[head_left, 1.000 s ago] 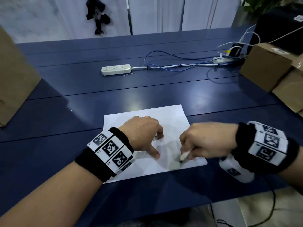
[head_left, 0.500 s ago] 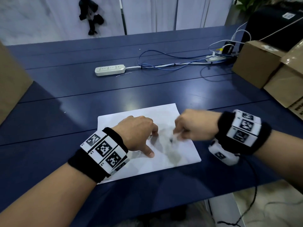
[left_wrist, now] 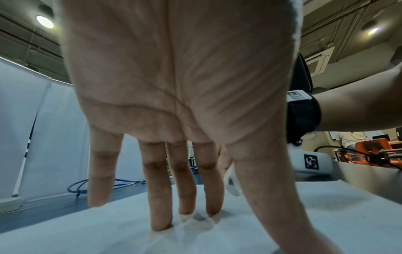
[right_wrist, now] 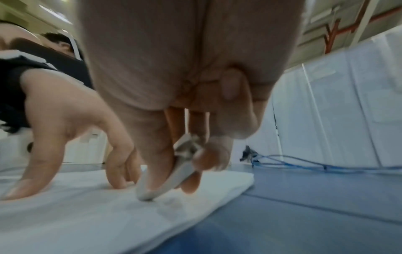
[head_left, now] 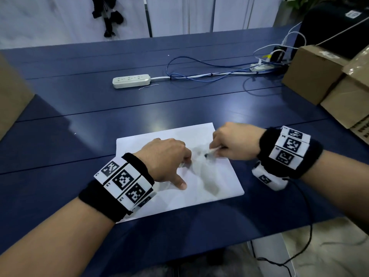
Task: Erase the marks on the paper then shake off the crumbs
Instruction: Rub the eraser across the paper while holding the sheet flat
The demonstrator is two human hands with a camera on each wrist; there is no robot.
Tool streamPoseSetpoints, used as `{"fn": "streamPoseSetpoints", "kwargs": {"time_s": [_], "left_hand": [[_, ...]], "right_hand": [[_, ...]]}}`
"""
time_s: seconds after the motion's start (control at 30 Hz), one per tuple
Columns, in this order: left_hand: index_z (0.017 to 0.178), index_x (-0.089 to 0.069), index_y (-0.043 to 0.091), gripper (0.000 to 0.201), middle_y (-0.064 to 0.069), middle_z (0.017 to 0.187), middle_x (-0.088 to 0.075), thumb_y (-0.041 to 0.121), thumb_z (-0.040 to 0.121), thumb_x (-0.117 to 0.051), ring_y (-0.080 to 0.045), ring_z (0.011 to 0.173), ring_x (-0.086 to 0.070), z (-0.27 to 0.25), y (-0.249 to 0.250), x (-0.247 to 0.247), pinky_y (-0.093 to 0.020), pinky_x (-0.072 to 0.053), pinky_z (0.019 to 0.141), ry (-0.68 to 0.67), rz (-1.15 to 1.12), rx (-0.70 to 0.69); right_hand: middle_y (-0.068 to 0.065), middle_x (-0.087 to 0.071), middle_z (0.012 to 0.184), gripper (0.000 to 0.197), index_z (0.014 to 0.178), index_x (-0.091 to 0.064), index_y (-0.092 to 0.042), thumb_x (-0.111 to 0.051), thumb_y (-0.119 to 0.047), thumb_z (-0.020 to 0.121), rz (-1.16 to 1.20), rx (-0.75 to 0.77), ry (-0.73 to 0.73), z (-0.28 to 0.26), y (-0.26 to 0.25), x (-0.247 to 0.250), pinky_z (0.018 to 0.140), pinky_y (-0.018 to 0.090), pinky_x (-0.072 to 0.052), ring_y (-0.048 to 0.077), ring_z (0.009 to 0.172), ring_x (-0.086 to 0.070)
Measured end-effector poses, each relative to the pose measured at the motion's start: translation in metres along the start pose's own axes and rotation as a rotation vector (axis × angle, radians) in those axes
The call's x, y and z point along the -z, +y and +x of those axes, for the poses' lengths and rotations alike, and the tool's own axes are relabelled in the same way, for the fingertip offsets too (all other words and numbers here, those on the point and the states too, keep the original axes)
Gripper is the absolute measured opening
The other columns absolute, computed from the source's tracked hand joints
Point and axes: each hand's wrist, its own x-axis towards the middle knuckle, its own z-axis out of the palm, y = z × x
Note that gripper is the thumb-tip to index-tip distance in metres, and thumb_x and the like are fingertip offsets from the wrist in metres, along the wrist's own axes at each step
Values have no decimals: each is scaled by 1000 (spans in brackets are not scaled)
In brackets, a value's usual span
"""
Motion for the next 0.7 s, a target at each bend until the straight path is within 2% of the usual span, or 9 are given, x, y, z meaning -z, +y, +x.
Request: {"fn": "streamPoseSetpoints", "kwargs": {"time_s": [0.07, 0.17, 0.27, 0.37, 0.43, 0.47, 0.57, 0.63, 0.7], "left_hand": [[117, -57, 33, 59, 13, 113, -55, 64, 71, -76, -14, 105, -53, 1, 0, 0, -34, -43, 88, 0, 1, 3], [111, -58, 33, 55, 13, 111, -55, 65, 70, -76, -13, 103, -54, 2, -1, -2, -32, -39, 81, 5, 6, 8], [110, -57, 33, 53, 13, 113, -55, 64, 71, -75, -13, 102, -54, 2, -1, -3, -31, -38, 80, 8, 2, 2], [124, -54, 37, 60, 12, 118, -54, 62, 73, -74, -15, 107, -53, 1, 1, -2, -33, -40, 83, 8, 7, -18], [128, -52, 39, 62, 13, 119, -53, 61, 74, -74, -15, 108, -54, 0, 2, -2, -33, -39, 82, 9, 6, -20], [129, -52, 40, 63, 13, 120, -53, 61, 74, -74, -15, 109, -54, 0, 2, -2, -33, -39, 82, 8, 6, -18], [129, -53, 41, 63, 13, 119, -52, 62, 74, -75, -14, 109, -53, 1, 2, -2, -32, -39, 83, 3, -5, -14], [127, -54, 41, 61, 13, 117, -52, 62, 73, -75, -14, 109, -53, 1, 1, -2, -33, -39, 83, 3, -11, -13], [128, -53, 41, 62, 12, 118, -52, 61, 74, -75, -14, 110, -53, 1, 2, -1, -33, -38, 84, -3, -6, -16]], "right_hand": [[-3, -65, 93, 58, 95, -68, -28, -29, -67, 76, -70, 53, 12, -4, -6, -2, 73, 36, -53, 27, 91, -61], [-7, -61, 99, 22, 103, -69, -28, -54, -38, 91, 51, 187, -110, -30, -24, -3, 72, 28, -43, 17, 92, -58], [-8, -62, 97, 24, 105, -69, -28, -56, -39, 89, 124, 185, -171, -32, -27, -4, 76, 34, -49, 15, 91, -57], [-2, -64, 85, 47, 90, -66, -30, -35, -61, 75, 52, 2, -42, -10, -10, 1, 73, 42, -55, 26, 84, -61], [1, -63, 82, 58, 85, -65, -25, -25, -64, 69, -24, -2, 18, -5, -1, -2, 70, 44, -56, 31, 81, -61], [1, -63, 85, 56, 87, -66, -23, -28, -62, 73, -57, 21, 32, -6, -3, -3, 71, 42, -55, 31, 83, -61], [-5, -61, 96, 23, 100, -69, -25, -53, -38, 89, 0, 138, -70, -29, -20, -4, 72, 33, -47, 20, 89, -57], [-7, -60, 97, 19, 104, -70, -28, -58, -33, 90, 92, 228, -180, -38, -27, -2, 74, 31, -45, 15, 88, -56], [-6, -63, 95, 22, 106, -71, -26, -60, -35, 90, 159, 171, -162, -28, -20, -1, 77, 31, -47, 16, 88, -56]]}}
